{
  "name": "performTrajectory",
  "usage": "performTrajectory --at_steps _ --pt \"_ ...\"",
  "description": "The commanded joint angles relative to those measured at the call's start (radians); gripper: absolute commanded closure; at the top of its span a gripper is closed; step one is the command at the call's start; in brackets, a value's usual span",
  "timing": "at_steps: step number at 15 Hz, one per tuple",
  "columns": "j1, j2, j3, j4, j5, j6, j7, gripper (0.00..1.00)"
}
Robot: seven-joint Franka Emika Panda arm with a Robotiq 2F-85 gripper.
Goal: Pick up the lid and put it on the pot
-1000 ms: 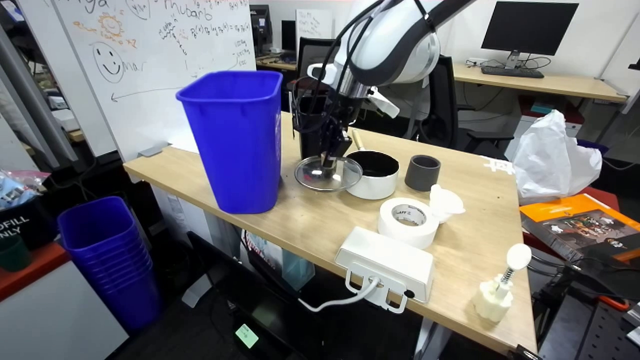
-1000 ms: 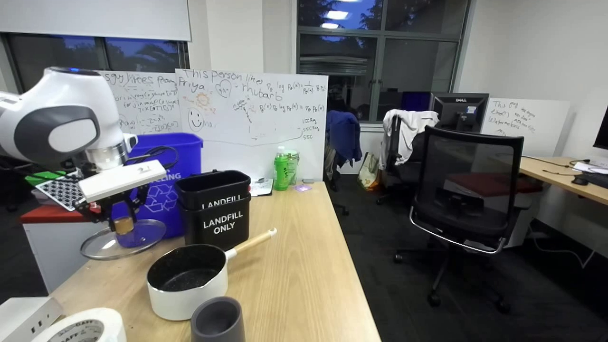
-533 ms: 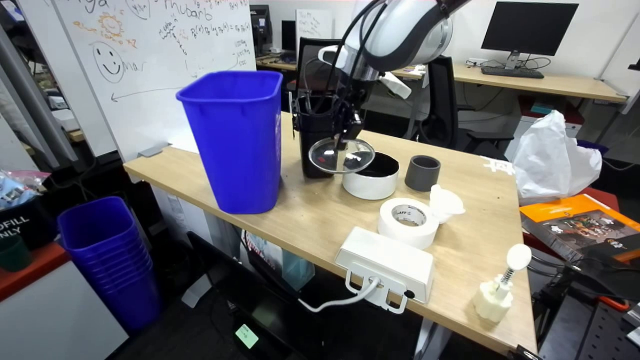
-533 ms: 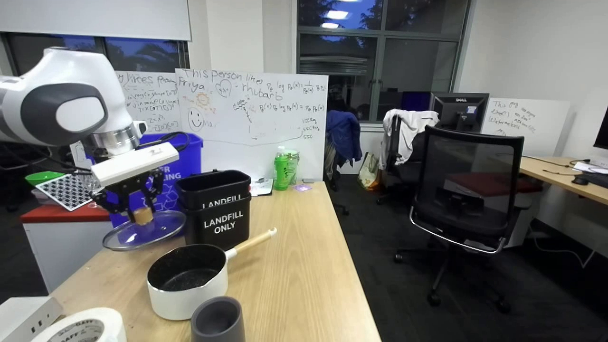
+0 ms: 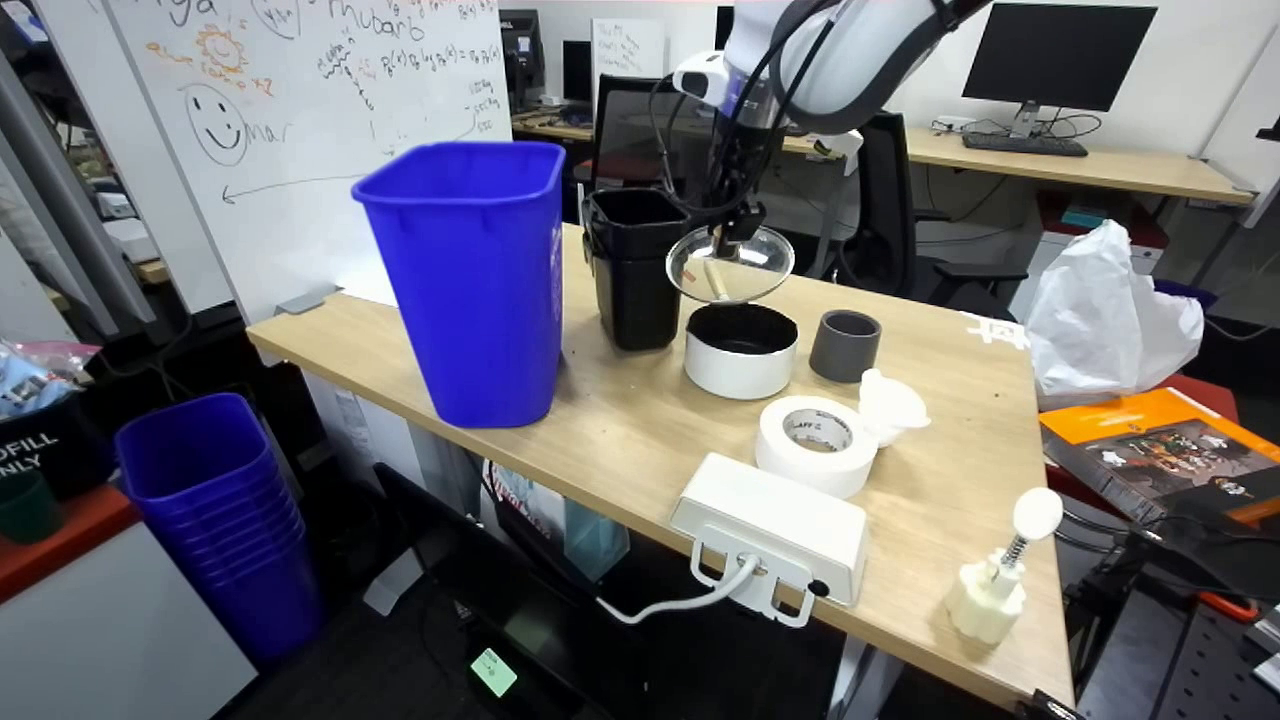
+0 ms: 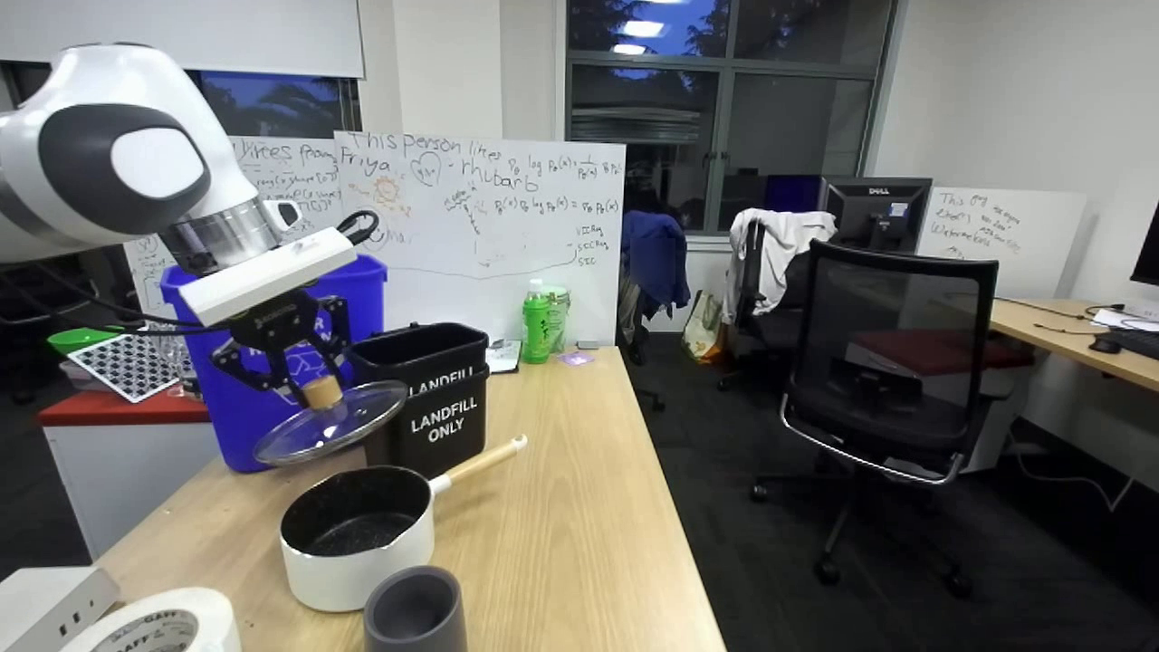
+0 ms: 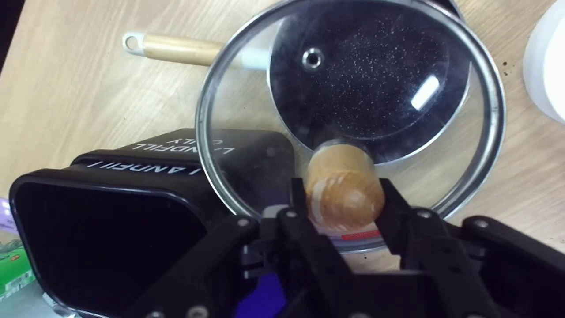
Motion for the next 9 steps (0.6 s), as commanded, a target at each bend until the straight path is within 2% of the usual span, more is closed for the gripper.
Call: performTrajectory --at_steps 1,9 --pt "0.002 -0.004 0.006 -0.001 -0.003 -0.004 0.018 0.58" --pt "0.006 -0.004 0.005 -0.005 -0.004 -0.003 0.035 0.58"
